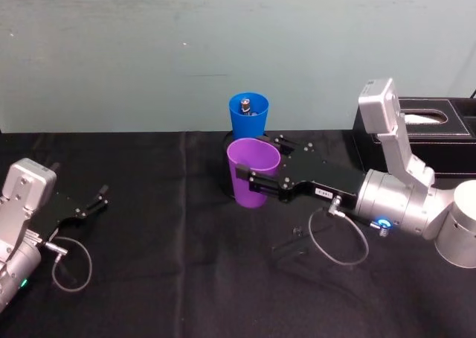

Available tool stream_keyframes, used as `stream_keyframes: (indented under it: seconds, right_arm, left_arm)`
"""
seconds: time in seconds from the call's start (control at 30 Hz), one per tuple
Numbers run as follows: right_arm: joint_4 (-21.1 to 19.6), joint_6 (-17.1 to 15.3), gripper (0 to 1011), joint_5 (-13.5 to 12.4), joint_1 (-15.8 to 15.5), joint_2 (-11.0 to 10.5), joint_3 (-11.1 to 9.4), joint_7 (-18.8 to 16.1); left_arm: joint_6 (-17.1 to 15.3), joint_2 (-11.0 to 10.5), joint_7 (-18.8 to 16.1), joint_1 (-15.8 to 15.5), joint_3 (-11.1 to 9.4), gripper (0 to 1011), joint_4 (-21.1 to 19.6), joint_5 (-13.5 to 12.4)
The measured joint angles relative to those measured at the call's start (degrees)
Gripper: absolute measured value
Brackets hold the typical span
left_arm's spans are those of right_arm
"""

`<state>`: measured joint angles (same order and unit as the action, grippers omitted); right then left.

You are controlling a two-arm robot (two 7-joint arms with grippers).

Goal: Pick up one cup with a gripper and tap it against the other cup.

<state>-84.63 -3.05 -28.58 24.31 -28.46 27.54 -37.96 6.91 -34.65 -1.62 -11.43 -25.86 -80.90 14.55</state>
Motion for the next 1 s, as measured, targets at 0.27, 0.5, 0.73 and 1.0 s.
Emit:
stream_keyframes:
  seconds: [0.27,0.5,0.73,1.0]
  right_arm:
    - [-0.5,-1.0,728,-0.5,0.6,-0.3,0.8,0.8]
    - [-0.5,-1.0,728,-0.5,0.6,-0.2,0.8,0.8]
    - [-0.5,-0.9,728,-0.4,0.6,-0.2,0.7,0.8]
    - [-0.4,-0.8,728,-0.4,0.5,-0.2,0.6,0.7]
  left_arm:
    - [0.0,0.0,0.0,0.0,0.0,1000,0.0,0.0]
    - [0.0,0.0,0.0,0.0,0.0,1000,0.0,0.0]
    - [0.0,0.0,0.0,0.0,0.0,1000,0.0,0.0]
    - [0.0,0.0,0.0,0.0,0.0,1000,0.0,0.0]
